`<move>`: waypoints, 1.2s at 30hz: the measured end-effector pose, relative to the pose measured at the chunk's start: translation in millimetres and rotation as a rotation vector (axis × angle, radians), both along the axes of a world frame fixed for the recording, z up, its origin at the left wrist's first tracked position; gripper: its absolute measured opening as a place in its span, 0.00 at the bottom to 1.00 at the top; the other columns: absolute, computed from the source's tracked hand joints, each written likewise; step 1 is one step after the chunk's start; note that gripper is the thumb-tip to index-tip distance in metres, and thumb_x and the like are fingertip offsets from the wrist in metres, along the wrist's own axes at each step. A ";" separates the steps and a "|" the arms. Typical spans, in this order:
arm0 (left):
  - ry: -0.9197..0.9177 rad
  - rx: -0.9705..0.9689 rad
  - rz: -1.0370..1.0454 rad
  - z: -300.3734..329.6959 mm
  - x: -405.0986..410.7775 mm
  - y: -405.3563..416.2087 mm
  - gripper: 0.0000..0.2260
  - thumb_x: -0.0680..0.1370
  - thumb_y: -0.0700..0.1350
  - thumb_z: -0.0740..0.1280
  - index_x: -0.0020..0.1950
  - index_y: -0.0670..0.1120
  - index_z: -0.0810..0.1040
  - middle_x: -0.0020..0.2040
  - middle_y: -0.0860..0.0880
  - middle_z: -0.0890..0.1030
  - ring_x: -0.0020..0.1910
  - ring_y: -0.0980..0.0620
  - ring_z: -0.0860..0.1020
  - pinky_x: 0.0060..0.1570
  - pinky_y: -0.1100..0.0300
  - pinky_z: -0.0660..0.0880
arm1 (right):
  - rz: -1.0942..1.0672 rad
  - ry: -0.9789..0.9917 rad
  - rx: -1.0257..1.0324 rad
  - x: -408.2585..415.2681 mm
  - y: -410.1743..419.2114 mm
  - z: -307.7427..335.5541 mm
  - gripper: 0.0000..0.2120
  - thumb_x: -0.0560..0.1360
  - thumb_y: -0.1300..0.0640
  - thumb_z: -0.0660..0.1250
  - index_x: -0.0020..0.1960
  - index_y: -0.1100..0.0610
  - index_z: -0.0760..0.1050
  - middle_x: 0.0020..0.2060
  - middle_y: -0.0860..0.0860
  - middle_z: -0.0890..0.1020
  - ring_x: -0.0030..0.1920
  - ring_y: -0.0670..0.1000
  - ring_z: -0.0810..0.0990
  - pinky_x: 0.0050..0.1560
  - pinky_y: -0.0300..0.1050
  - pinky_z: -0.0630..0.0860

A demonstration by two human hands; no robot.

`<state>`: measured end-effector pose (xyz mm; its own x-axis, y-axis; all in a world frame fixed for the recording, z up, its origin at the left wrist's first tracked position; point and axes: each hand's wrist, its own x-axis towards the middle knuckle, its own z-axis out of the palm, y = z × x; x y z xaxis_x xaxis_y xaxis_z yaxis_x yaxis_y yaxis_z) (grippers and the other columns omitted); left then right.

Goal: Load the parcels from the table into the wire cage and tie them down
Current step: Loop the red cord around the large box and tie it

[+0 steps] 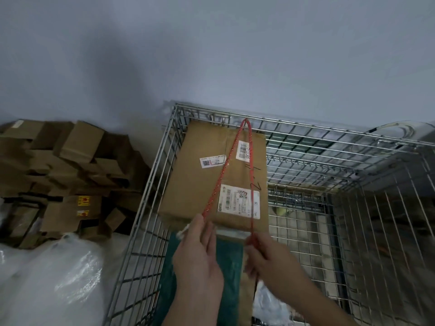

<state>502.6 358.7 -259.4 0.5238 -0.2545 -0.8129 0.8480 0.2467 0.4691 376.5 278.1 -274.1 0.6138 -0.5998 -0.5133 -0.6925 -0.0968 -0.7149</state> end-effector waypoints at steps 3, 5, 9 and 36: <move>-0.067 -0.043 0.052 6.3 19.0 23.0 0.09 0.77 0.42 0.72 0.56 0.41 0.82 0.46 0.46 0.88 0.47 0.52 0.87 0.57 0.56 0.79 | -0.061 0.061 -0.149 -14.6 -11.5 13.5 0.05 0.81 0.55 0.63 0.48 0.47 0.77 0.34 0.46 0.85 0.33 0.44 0.83 0.36 0.46 0.81; -0.174 -0.068 0.007 8.4 31.9 38.6 0.07 0.76 0.40 0.72 0.53 0.41 0.82 0.46 0.45 0.87 0.44 0.53 0.87 0.49 0.59 0.81 | -0.129 0.054 -0.183 -26.0 -20.1 24.4 0.06 0.81 0.55 0.65 0.46 0.47 0.77 0.34 0.43 0.85 0.33 0.43 0.83 0.33 0.41 0.79; -0.331 -0.134 -0.087 15.4 46.9 66.4 0.08 0.68 0.40 0.74 0.45 0.41 0.80 0.41 0.44 0.85 0.40 0.51 0.85 0.42 0.61 0.83 | -0.188 0.058 -0.306 -49.1 -32.0 40.6 0.04 0.79 0.54 0.68 0.46 0.47 0.78 0.32 0.47 0.84 0.31 0.46 0.83 0.35 0.48 0.83; -0.949 0.801 -1.473 -24.0 22.2 155.1 0.17 0.82 0.57 0.63 0.37 0.54 0.81 0.44 0.53 0.79 0.44 0.56 0.77 0.51 0.57 0.74 | 0.103 0.063 0.150 -138.9 16.3 15.1 0.08 0.79 0.60 0.68 0.45 0.47 0.80 0.30 0.55 0.82 0.31 0.55 0.82 0.36 0.45 0.82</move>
